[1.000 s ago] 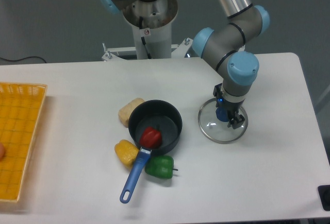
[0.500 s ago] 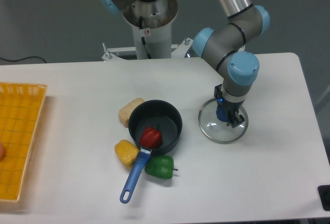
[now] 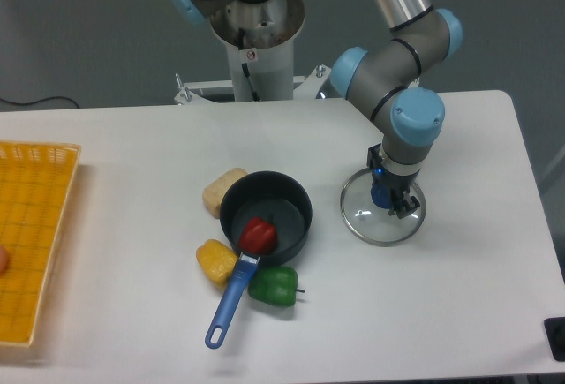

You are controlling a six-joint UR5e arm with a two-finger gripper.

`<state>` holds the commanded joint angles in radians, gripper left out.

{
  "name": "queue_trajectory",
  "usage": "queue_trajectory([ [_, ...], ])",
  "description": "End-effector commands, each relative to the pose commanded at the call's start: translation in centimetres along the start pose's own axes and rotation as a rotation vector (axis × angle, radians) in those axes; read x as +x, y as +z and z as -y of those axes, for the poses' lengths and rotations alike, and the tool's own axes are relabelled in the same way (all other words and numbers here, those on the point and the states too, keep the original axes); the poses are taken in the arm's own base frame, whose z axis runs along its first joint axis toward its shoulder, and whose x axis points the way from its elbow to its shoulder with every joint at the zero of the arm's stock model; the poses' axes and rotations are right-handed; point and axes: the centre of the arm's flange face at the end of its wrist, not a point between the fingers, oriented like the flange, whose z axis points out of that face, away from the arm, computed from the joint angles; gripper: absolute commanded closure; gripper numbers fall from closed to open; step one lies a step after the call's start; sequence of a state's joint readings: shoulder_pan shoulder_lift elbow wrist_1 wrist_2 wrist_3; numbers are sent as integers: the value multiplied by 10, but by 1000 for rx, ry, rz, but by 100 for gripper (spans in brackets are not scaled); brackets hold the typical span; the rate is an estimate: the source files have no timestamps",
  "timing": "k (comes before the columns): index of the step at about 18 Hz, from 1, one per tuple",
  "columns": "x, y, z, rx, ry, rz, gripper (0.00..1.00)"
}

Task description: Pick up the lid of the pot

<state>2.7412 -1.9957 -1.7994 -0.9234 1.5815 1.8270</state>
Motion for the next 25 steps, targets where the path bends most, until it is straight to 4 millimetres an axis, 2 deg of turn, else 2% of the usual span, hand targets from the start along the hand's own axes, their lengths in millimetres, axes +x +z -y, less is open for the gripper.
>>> queue_trajectory([
  [5, -6, -13, -3, -10, -3, 21, 48],
  [16, -9, -72, 0, -6, -4, -38, 48],
  [25, -21, -107, 5, -29, -29, -62, 48],
])
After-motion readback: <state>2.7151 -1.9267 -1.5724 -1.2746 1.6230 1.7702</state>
